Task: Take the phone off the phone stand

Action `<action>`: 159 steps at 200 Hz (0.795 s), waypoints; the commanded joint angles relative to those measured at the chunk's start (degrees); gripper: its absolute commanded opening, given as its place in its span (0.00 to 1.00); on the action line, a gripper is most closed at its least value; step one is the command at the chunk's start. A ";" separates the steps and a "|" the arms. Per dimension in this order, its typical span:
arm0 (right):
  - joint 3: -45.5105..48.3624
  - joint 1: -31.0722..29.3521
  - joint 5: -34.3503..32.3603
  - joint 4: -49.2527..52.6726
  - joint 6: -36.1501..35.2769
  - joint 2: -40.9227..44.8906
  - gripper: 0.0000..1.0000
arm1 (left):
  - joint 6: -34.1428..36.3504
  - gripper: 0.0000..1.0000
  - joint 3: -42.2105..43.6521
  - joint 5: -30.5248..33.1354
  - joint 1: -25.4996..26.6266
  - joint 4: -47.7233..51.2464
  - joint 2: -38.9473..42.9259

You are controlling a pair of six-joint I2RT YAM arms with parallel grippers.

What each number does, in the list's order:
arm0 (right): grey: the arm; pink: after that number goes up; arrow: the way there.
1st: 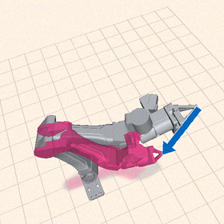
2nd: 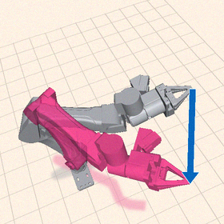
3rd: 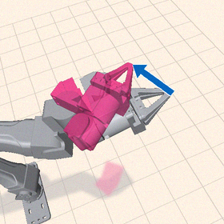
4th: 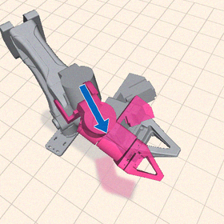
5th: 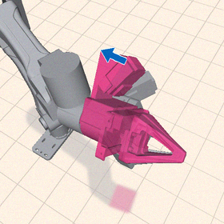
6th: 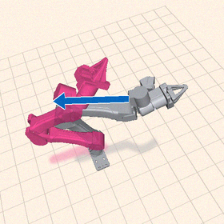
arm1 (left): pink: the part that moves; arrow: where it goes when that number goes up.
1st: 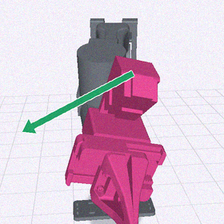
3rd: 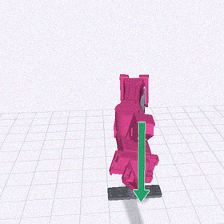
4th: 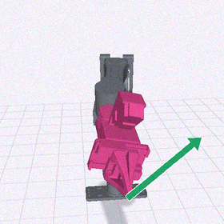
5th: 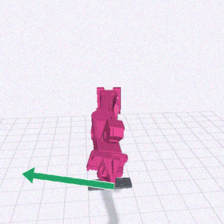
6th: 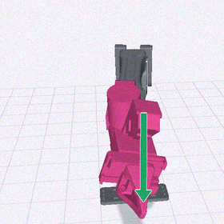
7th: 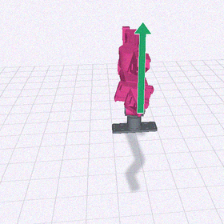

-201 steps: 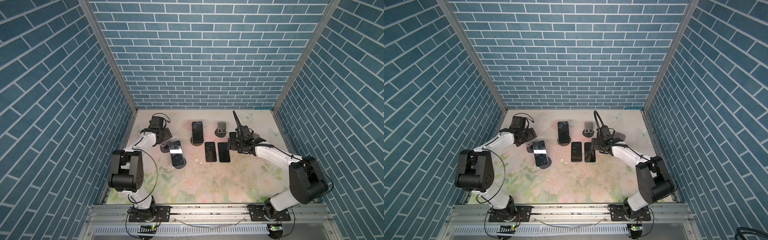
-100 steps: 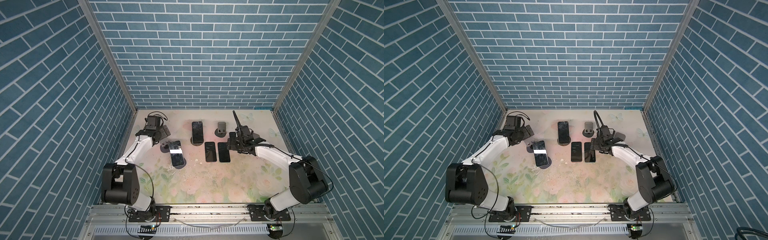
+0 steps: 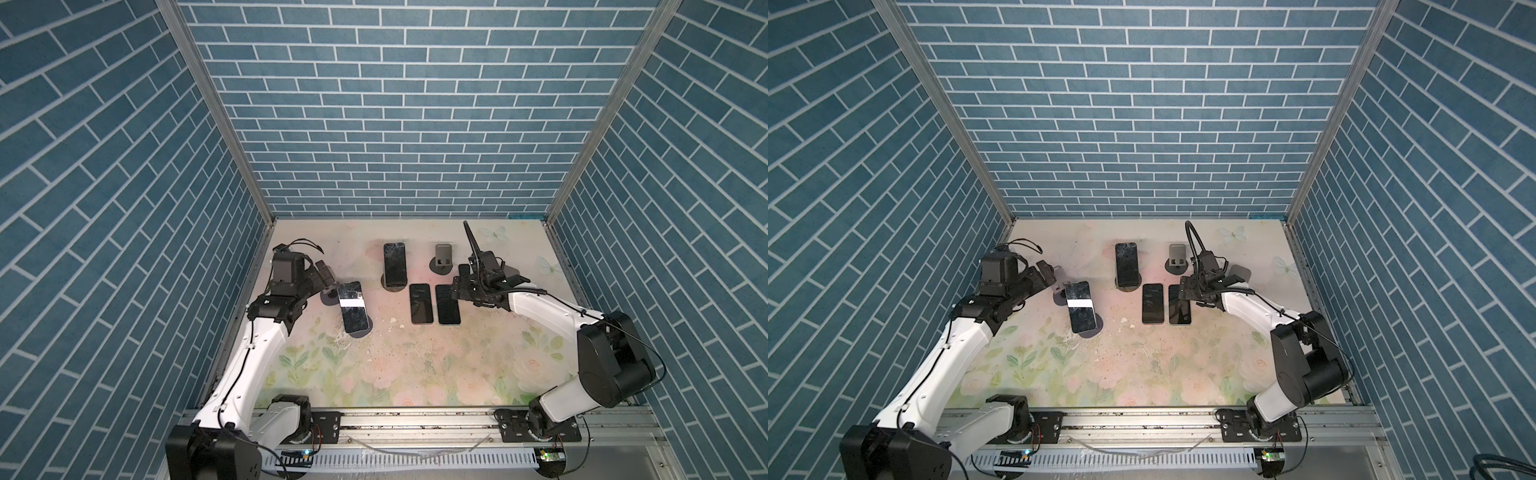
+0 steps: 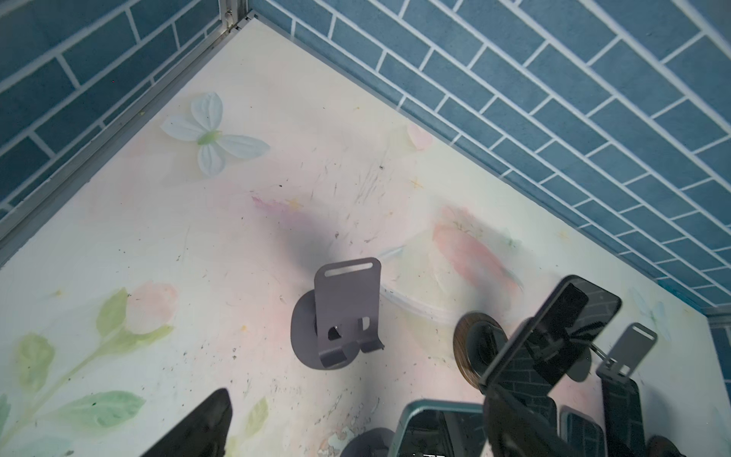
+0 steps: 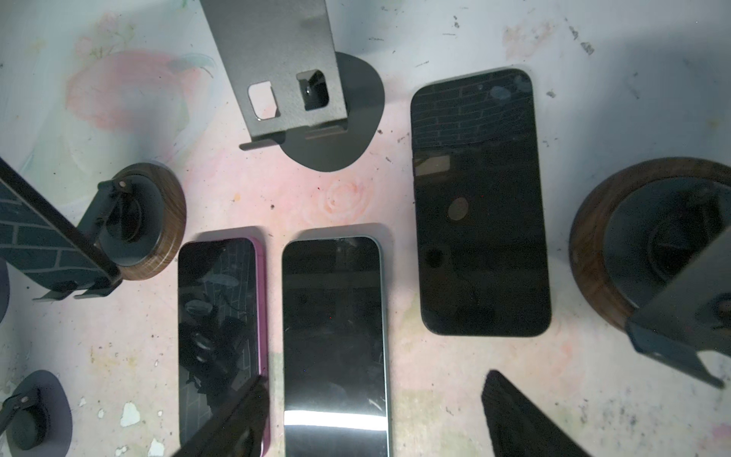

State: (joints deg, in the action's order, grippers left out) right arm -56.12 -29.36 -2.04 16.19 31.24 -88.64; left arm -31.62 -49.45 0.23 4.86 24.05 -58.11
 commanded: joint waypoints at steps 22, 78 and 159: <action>-5.93 -2.13 -0.02 2.01 1.02 -3.19 0.86 | 1.12 1.00 3.65 -6.35 0.23 1.88 7.27; -12.80 -5.49 -1.55 4.84 -0.04 -7.42 0.86 | 2.34 1.00 6.92 -15.25 0.32 1.36 10.15; -25.19 -10.06 -3.30 8.93 -0.83 -15.98 0.86 | 2.54 1.00 12.57 -20.85 0.32 0.20 18.05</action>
State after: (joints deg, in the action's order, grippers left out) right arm -76.77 -38.04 -3.27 22.63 31.14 -103.04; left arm -29.76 -38.13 -18.17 4.97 24.56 -41.58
